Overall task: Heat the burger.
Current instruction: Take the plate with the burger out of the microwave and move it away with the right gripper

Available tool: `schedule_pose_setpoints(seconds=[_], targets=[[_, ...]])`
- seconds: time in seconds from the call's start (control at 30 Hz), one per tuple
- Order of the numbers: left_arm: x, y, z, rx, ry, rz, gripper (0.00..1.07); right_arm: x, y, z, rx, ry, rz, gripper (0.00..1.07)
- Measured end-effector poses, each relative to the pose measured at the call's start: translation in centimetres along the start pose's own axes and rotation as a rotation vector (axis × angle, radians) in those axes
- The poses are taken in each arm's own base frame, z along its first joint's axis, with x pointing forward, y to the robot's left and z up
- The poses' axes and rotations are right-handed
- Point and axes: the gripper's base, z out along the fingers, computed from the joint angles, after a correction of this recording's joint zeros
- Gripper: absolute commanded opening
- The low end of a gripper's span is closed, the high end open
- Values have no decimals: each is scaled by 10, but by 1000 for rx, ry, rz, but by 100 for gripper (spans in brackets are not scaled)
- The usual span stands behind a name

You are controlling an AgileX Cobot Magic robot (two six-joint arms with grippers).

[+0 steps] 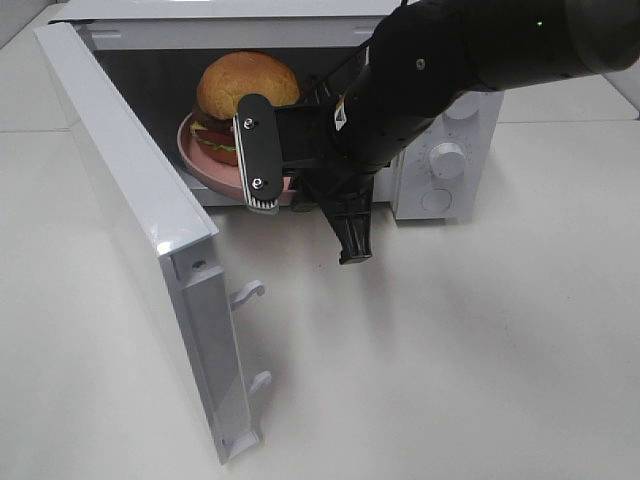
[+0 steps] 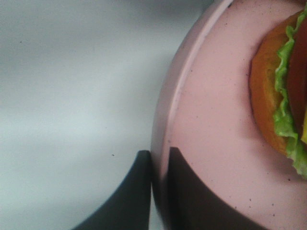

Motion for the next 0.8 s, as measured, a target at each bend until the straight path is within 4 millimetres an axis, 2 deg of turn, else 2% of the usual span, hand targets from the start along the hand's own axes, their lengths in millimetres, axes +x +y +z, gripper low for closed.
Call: schedule_pose_setpoints(seconds=[0.27, 0.33, 0.8], targets=[[0, 0, 0, 0, 0, 0, 100, 7, 14, -13, -11, 10, -41, 0], [0, 0, 0, 0, 0, 0, 100, 11, 22, -22, -13, 17, -63, 0], [0, 0, 0, 0, 0, 0, 100, 24, 50, -50, -19, 30, -73, 0]])
